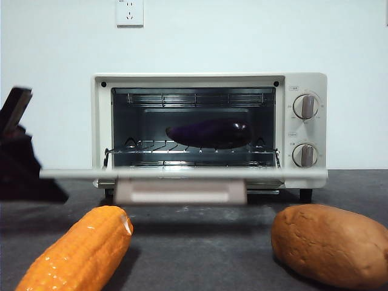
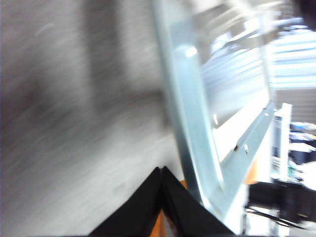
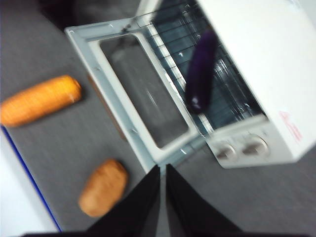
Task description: Take the eggplant from the table,put the eggplant in the oven
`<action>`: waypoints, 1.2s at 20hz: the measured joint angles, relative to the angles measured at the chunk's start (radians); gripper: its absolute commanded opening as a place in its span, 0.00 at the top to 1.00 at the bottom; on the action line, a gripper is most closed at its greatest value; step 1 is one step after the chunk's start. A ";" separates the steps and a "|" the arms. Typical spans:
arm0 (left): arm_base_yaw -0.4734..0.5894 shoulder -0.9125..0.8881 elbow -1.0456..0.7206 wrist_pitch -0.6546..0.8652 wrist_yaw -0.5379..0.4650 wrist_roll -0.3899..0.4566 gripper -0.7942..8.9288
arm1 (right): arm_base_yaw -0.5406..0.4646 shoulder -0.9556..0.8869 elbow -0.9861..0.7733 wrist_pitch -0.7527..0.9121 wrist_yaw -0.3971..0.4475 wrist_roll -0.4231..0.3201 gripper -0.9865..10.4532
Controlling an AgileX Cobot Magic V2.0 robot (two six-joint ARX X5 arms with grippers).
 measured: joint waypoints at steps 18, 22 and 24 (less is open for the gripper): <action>-0.003 -0.032 0.528 -0.277 0.008 0.014 0.91 | -0.009 -0.007 -0.419 0.101 -0.116 0.042 0.91; -0.012 -0.147 0.558 -0.416 -0.203 0.089 0.91 | -0.062 -0.011 -0.540 0.199 -0.005 0.043 0.91; -0.031 -0.228 0.558 -0.464 -0.349 0.133 0.91 | -0.119 -0.023 -0.607 0.295 0.003 0.043 0.91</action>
